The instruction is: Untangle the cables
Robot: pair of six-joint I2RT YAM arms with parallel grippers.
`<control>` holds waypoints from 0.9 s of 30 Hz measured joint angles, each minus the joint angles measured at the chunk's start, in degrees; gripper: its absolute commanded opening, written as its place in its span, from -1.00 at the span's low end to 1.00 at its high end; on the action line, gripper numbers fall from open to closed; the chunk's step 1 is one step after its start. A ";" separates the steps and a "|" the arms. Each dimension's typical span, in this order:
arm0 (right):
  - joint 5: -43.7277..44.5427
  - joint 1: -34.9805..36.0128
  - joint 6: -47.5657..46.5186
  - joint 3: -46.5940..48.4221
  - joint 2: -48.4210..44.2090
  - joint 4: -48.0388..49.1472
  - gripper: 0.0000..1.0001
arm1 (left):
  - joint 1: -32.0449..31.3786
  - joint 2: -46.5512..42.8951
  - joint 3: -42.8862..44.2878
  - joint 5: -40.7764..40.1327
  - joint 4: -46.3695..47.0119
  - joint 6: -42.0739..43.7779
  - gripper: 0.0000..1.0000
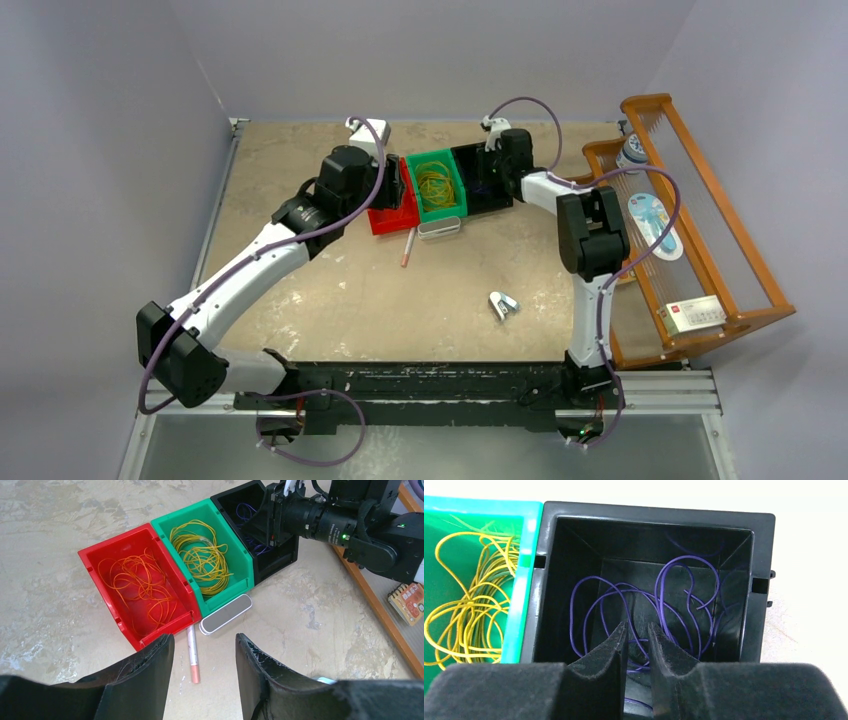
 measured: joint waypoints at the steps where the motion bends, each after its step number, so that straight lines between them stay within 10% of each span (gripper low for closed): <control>1: 0.02 0.00 0.04 0.02 0.13 -0.22 -0.54 | 0.00 0.00 -0.07 -0.02 0.02 0.00 -0.05; 13: 0.02 0.02 -0.13 -1.64 -3.43 0.63 0.01 | 0.04 0.11 -1.73 -0.68 0.90 -0.96 0.05; 27: 0.46 0.02 -0.17 -26.99 -42.73 14.25 0.32 | 0.52 -1.53 -7.10 -11.10 3.82 -3.52 0.28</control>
